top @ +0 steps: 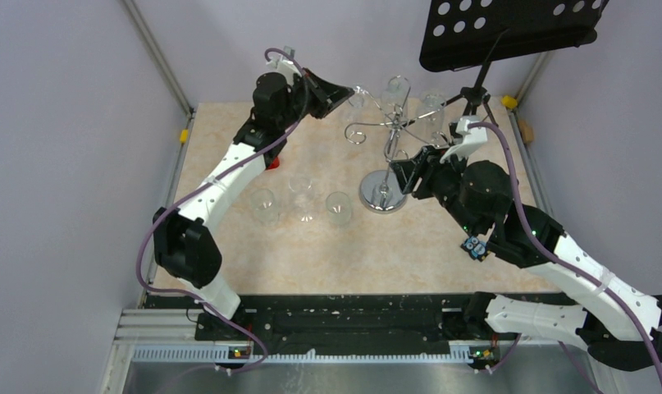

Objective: Take the wine glass off the wine glass rack

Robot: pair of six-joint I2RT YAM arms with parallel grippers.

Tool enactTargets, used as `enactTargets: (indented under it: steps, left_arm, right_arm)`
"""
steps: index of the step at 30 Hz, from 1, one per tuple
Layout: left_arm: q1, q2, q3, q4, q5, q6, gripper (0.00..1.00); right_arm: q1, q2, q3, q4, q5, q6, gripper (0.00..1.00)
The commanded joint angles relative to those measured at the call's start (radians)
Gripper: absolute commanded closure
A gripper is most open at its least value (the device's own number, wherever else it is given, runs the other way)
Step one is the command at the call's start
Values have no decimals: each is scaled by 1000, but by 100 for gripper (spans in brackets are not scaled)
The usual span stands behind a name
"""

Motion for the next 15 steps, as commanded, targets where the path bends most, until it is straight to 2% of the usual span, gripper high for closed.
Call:
enactTargets:
  steps: [1,4,11,15]
  left_arm:
    - [-1,-57,-3,207,-24,-54,100]
    - [0,-33,7,248,-35,-61,100]
    - [-1,-14,57,187,-107,-13,100]
    - [-1,13,71,222,-68,-25,100]
  right_arm:
    - [-3,-16,-6,47,-5,10,53]
    - [-5,-16,-8,49,-5,11,53]
    - [-5,-24,-5,48,-2,8,54]
    - [-4,-26,-5,50,-4,6,54]
